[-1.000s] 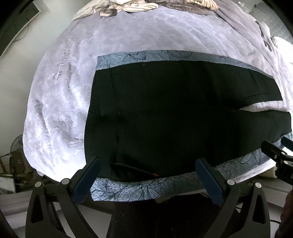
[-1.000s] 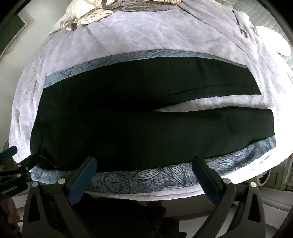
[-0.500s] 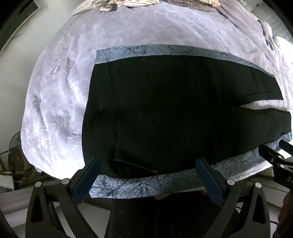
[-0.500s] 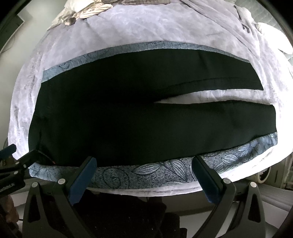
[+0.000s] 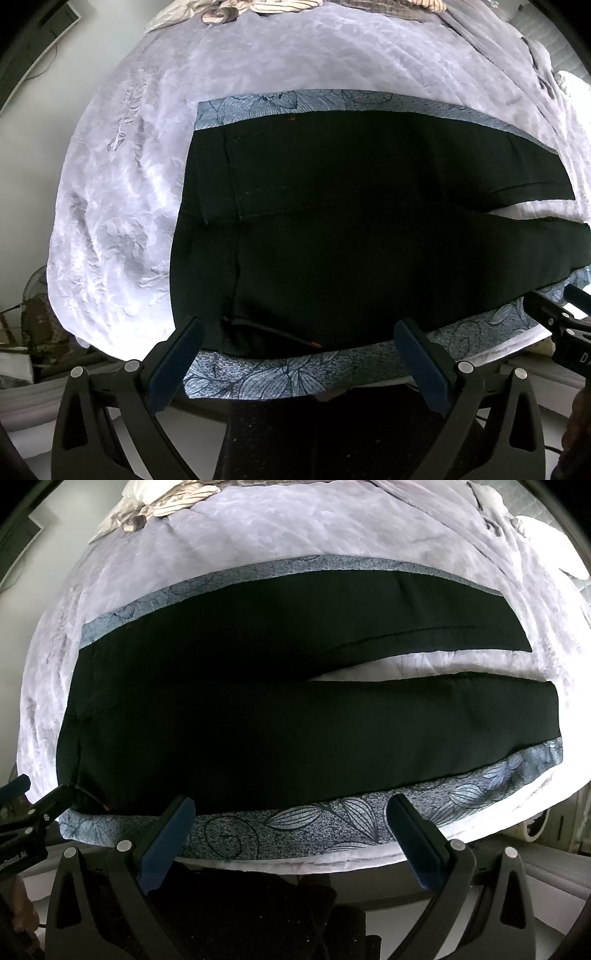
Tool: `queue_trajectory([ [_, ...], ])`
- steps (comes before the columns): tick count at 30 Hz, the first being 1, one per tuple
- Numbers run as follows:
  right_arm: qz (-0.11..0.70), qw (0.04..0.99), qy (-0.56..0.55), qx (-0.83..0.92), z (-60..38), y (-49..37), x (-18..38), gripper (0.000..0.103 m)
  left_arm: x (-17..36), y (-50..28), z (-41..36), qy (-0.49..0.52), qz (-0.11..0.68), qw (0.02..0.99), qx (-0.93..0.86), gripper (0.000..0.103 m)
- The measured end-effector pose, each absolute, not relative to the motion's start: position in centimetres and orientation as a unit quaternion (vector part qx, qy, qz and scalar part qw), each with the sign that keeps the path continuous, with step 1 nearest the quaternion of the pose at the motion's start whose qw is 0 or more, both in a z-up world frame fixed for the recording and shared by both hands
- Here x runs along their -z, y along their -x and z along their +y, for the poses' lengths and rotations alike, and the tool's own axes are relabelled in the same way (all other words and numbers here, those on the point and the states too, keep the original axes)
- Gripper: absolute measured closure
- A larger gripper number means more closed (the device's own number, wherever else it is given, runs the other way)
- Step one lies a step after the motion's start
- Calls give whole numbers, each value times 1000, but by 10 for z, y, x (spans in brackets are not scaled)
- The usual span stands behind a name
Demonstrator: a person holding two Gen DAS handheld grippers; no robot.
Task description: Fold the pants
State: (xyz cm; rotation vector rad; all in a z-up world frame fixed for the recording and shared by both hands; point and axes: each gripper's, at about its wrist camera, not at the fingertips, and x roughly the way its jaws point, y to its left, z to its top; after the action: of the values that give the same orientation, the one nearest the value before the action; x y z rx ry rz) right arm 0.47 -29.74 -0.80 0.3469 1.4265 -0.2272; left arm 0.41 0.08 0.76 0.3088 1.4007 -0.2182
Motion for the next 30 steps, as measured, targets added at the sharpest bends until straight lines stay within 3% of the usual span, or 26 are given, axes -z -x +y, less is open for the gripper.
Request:
queue_trajectory([
  [30,634,764,-118,29,-361,17,-12,0,-36,45,-60,-107,632,767,16,0],
])
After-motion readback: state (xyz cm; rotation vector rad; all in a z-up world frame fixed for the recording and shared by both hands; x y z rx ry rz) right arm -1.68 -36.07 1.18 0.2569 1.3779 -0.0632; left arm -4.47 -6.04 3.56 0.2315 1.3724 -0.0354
